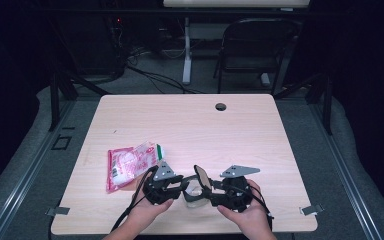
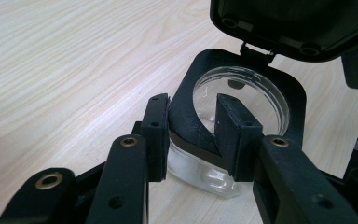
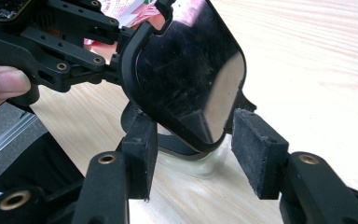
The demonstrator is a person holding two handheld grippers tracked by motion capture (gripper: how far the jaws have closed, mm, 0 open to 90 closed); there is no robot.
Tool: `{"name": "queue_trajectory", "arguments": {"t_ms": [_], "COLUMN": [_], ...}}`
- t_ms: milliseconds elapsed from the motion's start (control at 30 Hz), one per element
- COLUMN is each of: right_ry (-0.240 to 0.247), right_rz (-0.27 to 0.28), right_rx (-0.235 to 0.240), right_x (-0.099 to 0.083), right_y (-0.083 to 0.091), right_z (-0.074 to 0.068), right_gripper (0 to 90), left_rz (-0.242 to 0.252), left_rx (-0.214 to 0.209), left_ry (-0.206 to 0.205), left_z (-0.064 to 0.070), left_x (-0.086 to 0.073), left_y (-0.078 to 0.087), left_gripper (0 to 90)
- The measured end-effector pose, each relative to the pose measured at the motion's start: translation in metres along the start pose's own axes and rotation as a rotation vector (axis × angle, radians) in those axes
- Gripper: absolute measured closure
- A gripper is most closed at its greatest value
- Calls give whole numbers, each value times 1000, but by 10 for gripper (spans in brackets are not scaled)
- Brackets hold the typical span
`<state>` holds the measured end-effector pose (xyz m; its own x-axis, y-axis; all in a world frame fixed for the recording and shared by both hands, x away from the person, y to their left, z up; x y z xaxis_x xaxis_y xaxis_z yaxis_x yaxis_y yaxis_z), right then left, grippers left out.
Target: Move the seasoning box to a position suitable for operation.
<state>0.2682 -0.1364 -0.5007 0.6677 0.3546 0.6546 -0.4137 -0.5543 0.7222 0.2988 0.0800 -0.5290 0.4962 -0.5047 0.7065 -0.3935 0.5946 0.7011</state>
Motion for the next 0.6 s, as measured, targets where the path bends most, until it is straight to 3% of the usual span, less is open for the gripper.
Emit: {"name": "queue_trajectory", "arguments": {"t_ms": [167,400,467,600], "right_ry": [-20,-34,-32,-29], "right_rz": [10,15,18,10], "right_rx": [6,-4,-10,-8], "right_x": [-2,-4,-5,-5], "right_y": [4,8,11,12], "right_z": [4,9,10,10], "right_gripper": [562,612,701,753], "left_rz": [0,0,0,2], "left_rx": [14,-3,-4,-5], "left_ry": [1,-4,-5,-4], "left_z": [0,0,-1,-1], "left_x": [0,-1,-1,-1], "left_y": [0,0,0,0], "left_gripper": [658,658,658,658]}}
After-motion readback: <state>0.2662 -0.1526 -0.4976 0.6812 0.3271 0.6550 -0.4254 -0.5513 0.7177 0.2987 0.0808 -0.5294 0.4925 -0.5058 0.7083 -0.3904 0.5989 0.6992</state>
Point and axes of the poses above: each handheld gripper's, and its own axes: y roughly backward along the jaws, x roughly out of its top, z roughly to its right, the point moved 2 cm from there along -y, roughly forward along the jaws, and after that the axes turned 5 degrees about -z, right-handed, at the moved point
